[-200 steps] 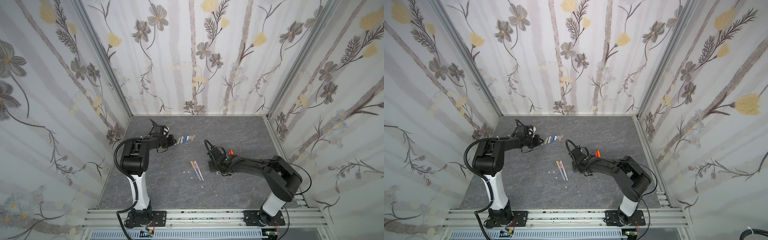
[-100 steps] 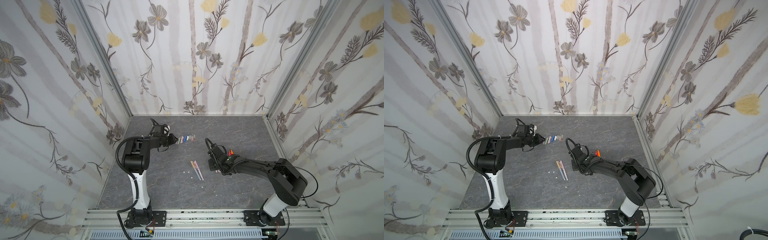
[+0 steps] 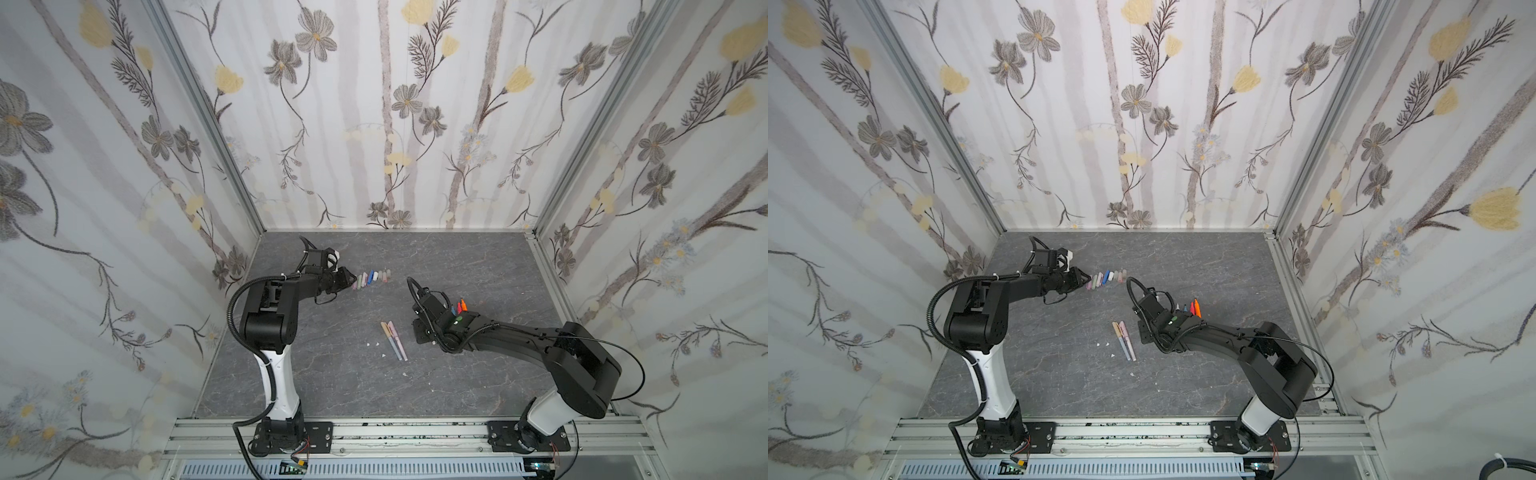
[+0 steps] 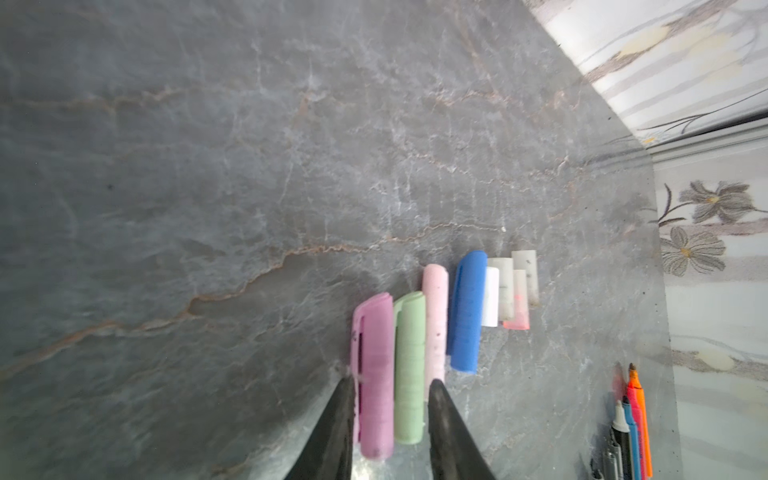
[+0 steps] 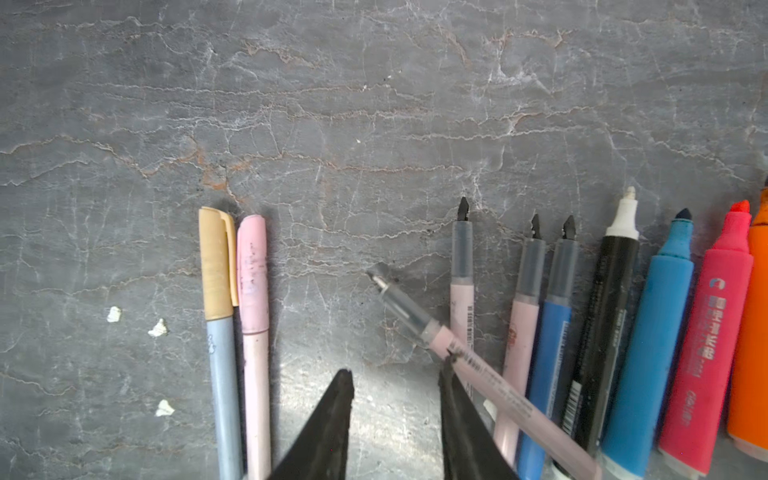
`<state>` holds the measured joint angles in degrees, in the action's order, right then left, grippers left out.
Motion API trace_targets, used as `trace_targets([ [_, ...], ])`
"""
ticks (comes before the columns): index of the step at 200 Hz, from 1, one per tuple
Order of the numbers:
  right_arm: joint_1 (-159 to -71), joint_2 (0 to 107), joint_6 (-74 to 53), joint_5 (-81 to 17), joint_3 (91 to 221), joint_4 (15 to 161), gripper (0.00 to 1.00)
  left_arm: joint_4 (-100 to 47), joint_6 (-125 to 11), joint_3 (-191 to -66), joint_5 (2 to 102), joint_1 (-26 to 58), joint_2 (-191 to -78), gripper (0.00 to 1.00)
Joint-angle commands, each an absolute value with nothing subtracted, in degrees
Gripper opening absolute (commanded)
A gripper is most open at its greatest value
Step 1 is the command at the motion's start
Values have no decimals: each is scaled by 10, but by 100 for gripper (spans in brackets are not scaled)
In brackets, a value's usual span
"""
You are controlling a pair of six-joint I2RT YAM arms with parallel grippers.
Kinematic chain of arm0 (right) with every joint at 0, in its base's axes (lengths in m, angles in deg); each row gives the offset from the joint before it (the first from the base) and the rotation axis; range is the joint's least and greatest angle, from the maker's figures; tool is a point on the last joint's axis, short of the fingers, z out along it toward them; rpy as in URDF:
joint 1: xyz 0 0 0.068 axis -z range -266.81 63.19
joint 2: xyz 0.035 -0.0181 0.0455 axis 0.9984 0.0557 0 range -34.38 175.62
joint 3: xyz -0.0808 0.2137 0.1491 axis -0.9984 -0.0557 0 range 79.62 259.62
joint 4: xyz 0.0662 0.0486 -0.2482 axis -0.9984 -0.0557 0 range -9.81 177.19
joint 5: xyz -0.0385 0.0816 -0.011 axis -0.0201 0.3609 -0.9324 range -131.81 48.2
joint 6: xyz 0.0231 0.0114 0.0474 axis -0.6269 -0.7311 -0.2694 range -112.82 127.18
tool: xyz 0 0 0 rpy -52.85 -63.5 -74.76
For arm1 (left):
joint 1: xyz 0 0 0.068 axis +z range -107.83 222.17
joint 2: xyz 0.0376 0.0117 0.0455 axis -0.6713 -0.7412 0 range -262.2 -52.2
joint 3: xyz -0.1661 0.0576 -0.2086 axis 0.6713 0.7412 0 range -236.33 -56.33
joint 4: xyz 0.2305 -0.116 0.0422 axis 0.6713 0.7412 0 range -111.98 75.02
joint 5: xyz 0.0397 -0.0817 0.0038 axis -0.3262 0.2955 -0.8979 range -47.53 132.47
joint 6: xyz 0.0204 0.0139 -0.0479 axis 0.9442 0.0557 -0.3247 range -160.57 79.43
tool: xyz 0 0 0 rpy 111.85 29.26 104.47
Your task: Open the pen caps
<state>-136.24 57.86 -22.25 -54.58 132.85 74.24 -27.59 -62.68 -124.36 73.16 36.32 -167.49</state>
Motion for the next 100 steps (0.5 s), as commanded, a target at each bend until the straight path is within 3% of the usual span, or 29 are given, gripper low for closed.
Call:
trace_targets([
  [1, -1364, 574, -223, -558, 1337, 735, 35, -272, -633, -1247, 731, 364, -1654, 30],
  [43, -1360, 574, -197, -575, 1339, 715, 36, -258, -635, -1251, 729, 365, -1624, 30],
  [100, -1372, 517, -80, -509, 1292, 725, 40, -256, -636, -1228, 732, 365, -1594, 30],
])
